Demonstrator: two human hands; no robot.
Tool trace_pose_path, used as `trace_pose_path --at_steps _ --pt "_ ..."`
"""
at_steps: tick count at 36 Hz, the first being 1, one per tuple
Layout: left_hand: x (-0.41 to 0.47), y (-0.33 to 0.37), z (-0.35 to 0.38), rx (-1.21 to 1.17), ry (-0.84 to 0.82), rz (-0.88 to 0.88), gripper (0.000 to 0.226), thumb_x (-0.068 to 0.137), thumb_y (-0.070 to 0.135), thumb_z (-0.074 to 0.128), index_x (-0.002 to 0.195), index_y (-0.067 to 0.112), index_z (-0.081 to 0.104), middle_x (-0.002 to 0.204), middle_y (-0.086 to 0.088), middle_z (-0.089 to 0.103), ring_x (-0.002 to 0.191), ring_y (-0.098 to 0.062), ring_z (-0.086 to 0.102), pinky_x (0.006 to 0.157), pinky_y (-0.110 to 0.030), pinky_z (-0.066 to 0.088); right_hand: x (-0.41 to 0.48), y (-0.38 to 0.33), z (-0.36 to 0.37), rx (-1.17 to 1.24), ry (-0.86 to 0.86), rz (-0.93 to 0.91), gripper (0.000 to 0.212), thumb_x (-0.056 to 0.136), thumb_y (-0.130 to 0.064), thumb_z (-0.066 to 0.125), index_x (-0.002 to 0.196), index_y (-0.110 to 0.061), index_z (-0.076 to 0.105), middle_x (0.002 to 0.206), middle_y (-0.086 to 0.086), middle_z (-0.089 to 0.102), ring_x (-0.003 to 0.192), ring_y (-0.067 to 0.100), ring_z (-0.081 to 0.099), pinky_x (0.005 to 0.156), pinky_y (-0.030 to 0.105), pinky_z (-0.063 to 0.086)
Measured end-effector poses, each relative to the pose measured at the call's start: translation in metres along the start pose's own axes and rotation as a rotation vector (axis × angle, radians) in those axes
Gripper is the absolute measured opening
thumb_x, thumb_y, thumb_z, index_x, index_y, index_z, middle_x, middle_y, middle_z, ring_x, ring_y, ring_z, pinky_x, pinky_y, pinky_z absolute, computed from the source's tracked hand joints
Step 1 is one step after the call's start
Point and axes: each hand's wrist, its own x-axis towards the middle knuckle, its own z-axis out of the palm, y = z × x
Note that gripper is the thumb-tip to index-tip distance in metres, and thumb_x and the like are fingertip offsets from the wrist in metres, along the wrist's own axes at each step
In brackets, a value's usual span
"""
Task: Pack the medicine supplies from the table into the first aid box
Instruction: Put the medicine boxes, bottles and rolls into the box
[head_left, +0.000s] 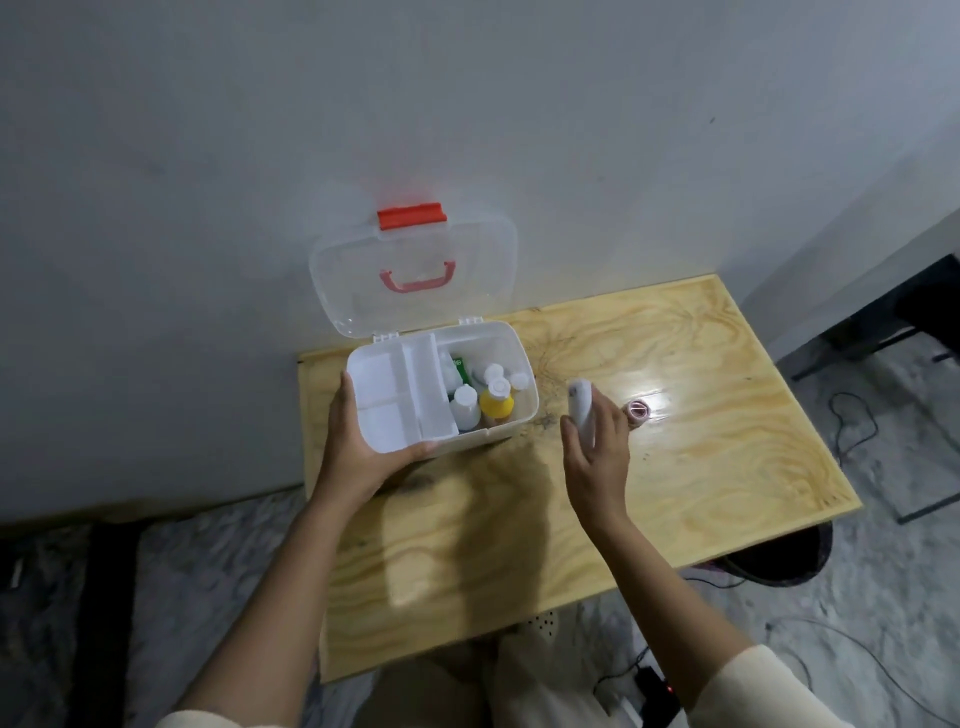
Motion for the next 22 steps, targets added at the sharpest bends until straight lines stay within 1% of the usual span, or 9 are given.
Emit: trace_pose_path --at_steps 2,5,6,8,10,12,15,18,22 --pt "0.000 0.001 -0.006 -0.005 -0.034 0.034 0.122 0.038 0.064 0.085 0.141 0.031 0.029 0.141 0.005 0.040 0.125 -0.010 0.042 0.100 -0.024 0.040 0.000 -0.021 0.008 0.036 0.065 -0.052 0.039 0.090 -0.013 0.053 0.128 -0.015 0.047 0.120 0.002 0.048 0.109 0.005 0.041 0.092 0.016 0.037" --pt "0.000 -0.004 -0.015 -0.007 -0.095 0.081 0.112 0.047 0.062 0.083 0.141 0.045 0.024 0.138 0.018 0.037 0.123 0.006 0.038 0.098 -0.010 0.035 0.001 -0.056 0.025 0.086 0.109 -0.107 0.038 0.089 -0.016 0.052 0.127 -0.014 0.048 0.121 -0.002 0.048 0.111 0.008 0.044 0.092 0.006 0.034" --pt "0.002 -0.005 -0.018 -0.006 -0.108 0.093 0.112 0.049 0.061 0.084 0.142 0.046 0.023 0.139 0.019 0.037 0.125 0.007 0.038 0.101 -0.013 0.037 0.001 -0.068 0.032 0.098 0.094 -0.127 0.038 0.089 -0.016 0.053 0.126 -0.013 0.049 0.121 0.000 0.049 0.111 0.008 0.044 0.091 0.004 0.034" --pt "0.008 -0.010 -0.023 0.010 -0.120 0.095 0.116 0.050 0.060 0.087 0.146 0.038 0.025 0.145 0.011 0.039 0.131 -0.004 0.040 0.108 -0.032 0.041 0.001 -0.088 0.048 0.106 0.027 -0.170 0.039 0.088 -0.017 0.055 0.126 -0.012 0.049 0.120 0.001 0.051 0.109 0.005 0.044 0.091 0.004 0.034" --pt "0.013 -0.012 -0.026 0.041 -0.131 0.119 0.117 0.048 0.063 0.087 0.144 0.034 0.027 0.145 0.006 0.041 0.131 -0.011 0.043 0.106 -0.040 0.043 0.000 -0.104 0.066 0.103 -0.072 -0.185 0.041 0.088 -0.018 0.056 0.128 -0.014 0.048 0.119 0.000 0.051 0.107 0.004 0.045 0.091 0.009 0.037" --pt "0.016 -0.013 -0.027 0.053 -0.159 0.123 0.122 0.048 0.069 0.082 0.147 0.029 0.025 0.148 0.004 0.039 0.133 -0.012 0.042 0.108 -0.038 0.041 -0.001 -0.115 0.083 0.098 -0.173 -0.154 0.042 0.090 -0.019 0.057 0.131 -0.017 0.046 0.123 0.003 0.052 0.109 0.007 0.047 0.090 0.019 0.039" --pt "0.018 -0.021 -0.028 0.083 -0.191 0.110 0.127 0.050 0.074 0.078 0.151 0.027 0.017 0.154 0.006 0.033 0.139 -0.011 0.037 0.113 -0.039 0.037 -0.001 -0.121 0.104 0.031 -0.263 -0.106 0.045 0.091 -0.020 0.055 0.134 -0.018 0.042 0.132 0.007 0.047 0.113 0.011 0.046 0.088 0.017 0.033" --pt "0.019 -0.027 -0.029 0.059 -0.209 0.080 0.128 0.052 0.068 0.083 0.152 0.029 0.013 0.155 0.005 0.031 0.140 -0.015 0.036 0.111 -0.047 0.040 0.001 -0.118 0.116 -0.056 -0.267 -0.036 0.046 0.092 -0.022 0.053 0.136 -0.017 0.040 0.137 0.009 0.043 0.121 0.020 0.045 0.090 0.020 0.032" --pt "0.017 -0.027 -0.030 -0.004 -0.204 0.120 0.116 0.059 0.056 0.085 0.150 0.032 0.017 0.152 0.008 0.034 0.135 -0.009 0.038 0.110 -0.037 0.042 0.002 -0.112 0.126 -0.167 -0.234 0.008 0.046 0.094 -0.022 0.049 0.137 -0.015 0.035 0.141 0.010 0.037 0.123 0.024 0.040 0.095 0.029 0.038"
